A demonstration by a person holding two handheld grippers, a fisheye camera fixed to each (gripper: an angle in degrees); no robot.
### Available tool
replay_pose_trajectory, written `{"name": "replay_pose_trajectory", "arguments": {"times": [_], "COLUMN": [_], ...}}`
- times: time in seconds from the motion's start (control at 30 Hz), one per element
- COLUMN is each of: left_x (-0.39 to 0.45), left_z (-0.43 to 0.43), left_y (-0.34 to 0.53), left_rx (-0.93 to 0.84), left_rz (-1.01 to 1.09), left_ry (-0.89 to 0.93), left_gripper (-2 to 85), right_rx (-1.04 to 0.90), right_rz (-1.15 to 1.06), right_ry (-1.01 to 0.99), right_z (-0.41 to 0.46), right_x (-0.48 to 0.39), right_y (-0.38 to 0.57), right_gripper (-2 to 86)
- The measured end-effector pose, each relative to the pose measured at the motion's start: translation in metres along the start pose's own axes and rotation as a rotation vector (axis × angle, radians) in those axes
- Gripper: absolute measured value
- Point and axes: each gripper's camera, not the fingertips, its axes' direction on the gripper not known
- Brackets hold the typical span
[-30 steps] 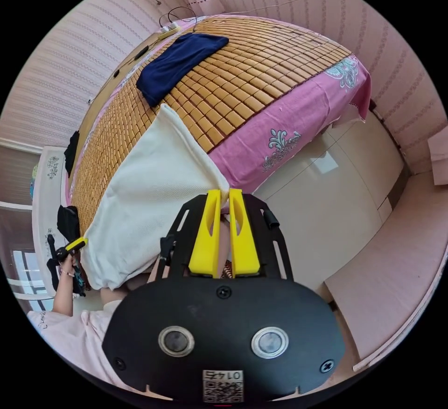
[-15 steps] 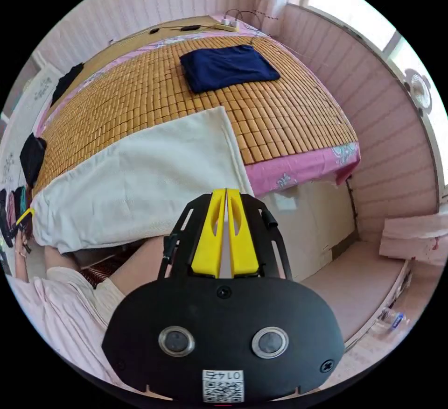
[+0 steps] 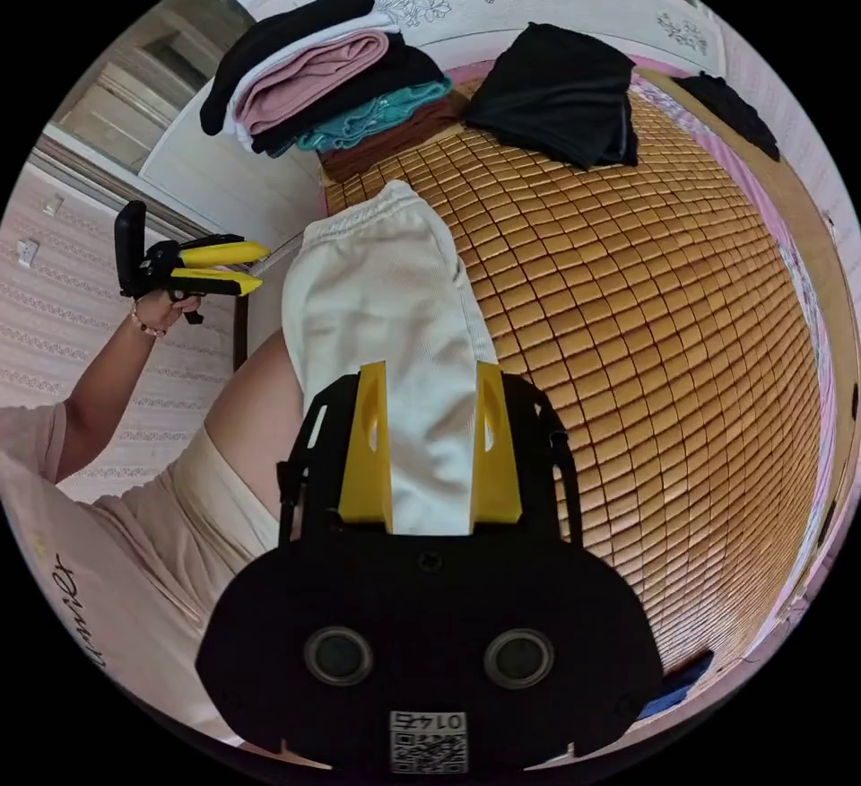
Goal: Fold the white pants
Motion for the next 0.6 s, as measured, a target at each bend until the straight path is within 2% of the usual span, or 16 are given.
{"name": "replay_pose_trajectory", "arguments": {"times": [0.13,0.23,0.33,0.5,0.6], "left_x": [-0.052,-0.086,-0.097,-0.117,-0.125], "left_z": [0.010,0.022,0.027,0.006,0.001], "left_y": [-0.012,-0.024,-0.037,-0.048,-0.054], "left_rx": [-0.007,-0.025,-0.075,0.030,0.045], "left_rz": [-0.039,-0.049,0.106,0.325,0.387], "left_ry": [-0.039,0.017,0.114,0.175,0.387], "left_gripper": [13.6,15.0,17.1,21.5,19.4], "right_rx": [-0.088,-0.135,-0.189,-0.050,-0.049], "right_rz": [-0.003,0.009,-0.022,-0.437,-0.615], "right_ry": [0.045,0.023,-0.119,-0.258,-0.300], "right_z": [0.056,0.093,0.119,0.082,0.070], "right_x": [0.005,0.019,0.031,-0.013,-0.035], "right_y": [-0.064,-0.089,-0.097,-0.060,-0.043], "right_gripper": [15.2,14.1,7.8,3.4,3.0]}}
